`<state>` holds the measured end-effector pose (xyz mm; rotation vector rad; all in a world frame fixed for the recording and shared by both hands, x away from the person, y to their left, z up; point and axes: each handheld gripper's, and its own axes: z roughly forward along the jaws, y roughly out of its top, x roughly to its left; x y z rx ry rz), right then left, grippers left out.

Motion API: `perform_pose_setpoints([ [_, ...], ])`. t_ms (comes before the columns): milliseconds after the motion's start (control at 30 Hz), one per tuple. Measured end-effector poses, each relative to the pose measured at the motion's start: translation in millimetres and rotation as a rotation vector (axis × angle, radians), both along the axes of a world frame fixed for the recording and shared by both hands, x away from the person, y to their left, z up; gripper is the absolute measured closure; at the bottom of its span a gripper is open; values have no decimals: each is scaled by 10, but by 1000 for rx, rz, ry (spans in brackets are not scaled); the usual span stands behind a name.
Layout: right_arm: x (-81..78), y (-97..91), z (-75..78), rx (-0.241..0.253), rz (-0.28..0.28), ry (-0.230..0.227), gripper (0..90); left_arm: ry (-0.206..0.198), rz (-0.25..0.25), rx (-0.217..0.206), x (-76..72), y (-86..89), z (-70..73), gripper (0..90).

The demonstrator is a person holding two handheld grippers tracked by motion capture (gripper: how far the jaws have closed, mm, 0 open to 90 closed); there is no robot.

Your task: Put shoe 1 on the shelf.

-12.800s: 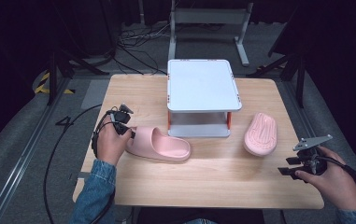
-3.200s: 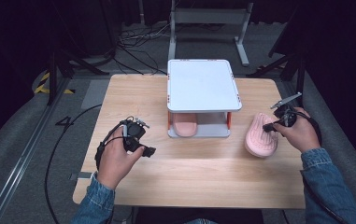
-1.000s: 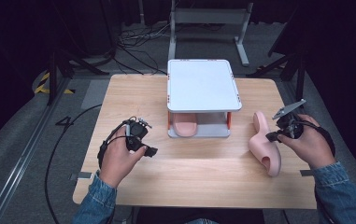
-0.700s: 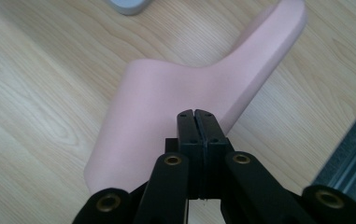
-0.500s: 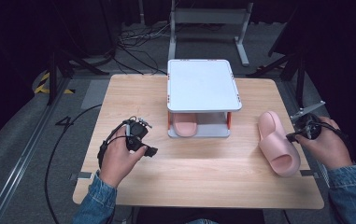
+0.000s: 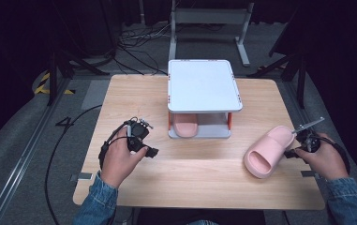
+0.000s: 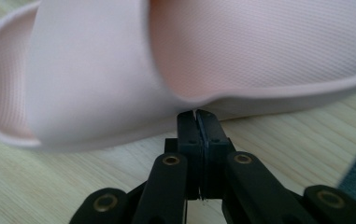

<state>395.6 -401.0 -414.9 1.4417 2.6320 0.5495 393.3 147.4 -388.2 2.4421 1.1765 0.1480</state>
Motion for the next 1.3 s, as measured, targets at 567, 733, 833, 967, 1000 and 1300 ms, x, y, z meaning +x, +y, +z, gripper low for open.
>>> perform_pose_setpoints([
  [567,19,490,-31,-3,136,-56,695,-4,5,-2,-3,21,5,241],
  [733,-43,401,77,-17,164,-117,457,5,3,-1,5,6,-11,241],
  [833,-19,422,97,-36,224,-144,367,3,1,0,3,-7,-6,241],
  [967,49,546,93,-43,301,-171,316,5,5,-2,6,-2,-12,240],
  [1000,68,584,78,-44,323,-166,314,4,4,0,8,2,-14,240],
  [1300,127,784,-71,-54,436,-168,406,9,10,-11,6,35,-17,240],
])
